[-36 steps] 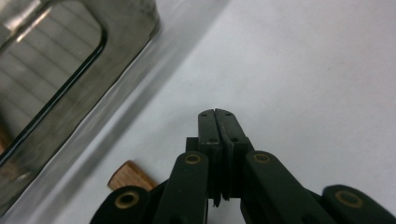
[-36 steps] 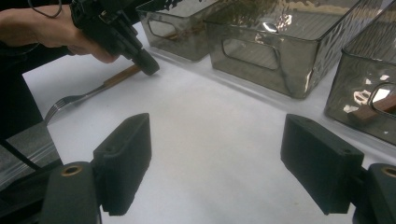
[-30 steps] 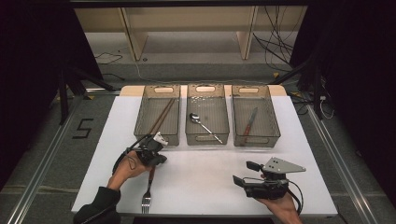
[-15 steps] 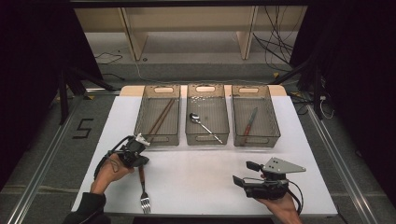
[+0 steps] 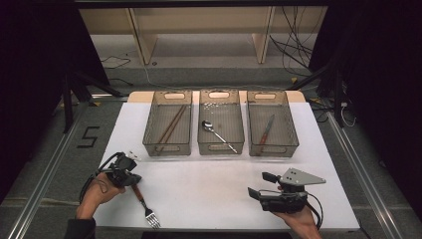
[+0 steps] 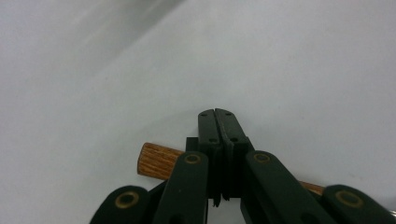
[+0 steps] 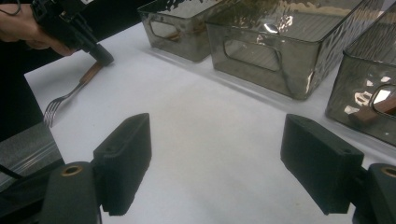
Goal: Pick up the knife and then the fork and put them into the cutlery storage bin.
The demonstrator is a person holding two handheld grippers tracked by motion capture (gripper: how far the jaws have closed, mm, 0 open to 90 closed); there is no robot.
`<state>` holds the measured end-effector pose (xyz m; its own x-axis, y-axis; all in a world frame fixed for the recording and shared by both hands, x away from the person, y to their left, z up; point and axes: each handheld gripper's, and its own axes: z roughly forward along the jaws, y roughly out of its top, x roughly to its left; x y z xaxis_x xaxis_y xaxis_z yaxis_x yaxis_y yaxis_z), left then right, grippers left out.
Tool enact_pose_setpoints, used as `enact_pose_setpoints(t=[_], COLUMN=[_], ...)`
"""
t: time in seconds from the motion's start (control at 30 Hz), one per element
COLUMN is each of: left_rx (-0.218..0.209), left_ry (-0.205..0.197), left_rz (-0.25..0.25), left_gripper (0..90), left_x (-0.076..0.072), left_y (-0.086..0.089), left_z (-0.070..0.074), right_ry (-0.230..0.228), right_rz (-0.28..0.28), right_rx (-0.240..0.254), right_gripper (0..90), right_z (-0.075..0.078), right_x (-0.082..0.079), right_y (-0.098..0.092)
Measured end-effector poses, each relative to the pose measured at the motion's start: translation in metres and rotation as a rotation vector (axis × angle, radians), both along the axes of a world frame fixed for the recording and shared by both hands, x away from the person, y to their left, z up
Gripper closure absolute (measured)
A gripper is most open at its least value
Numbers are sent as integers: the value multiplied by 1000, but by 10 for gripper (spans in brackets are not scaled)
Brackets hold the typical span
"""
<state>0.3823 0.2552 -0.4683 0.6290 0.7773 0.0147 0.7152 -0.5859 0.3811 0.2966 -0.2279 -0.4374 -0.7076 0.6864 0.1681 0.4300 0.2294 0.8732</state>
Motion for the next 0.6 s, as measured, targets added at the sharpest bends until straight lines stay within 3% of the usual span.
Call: enact_pose_setpoints(t=[0.6], left_rx=[15], left_ry=[46], left_rz=[13], left_gripper=[886], left_x=[-19], left_y=[12], left_z=[2], right_ry=[-1], right_rz=[2], right_rx=[0], right_gripper=[254], right_z=[0], right_x=[0], right_y=[1])
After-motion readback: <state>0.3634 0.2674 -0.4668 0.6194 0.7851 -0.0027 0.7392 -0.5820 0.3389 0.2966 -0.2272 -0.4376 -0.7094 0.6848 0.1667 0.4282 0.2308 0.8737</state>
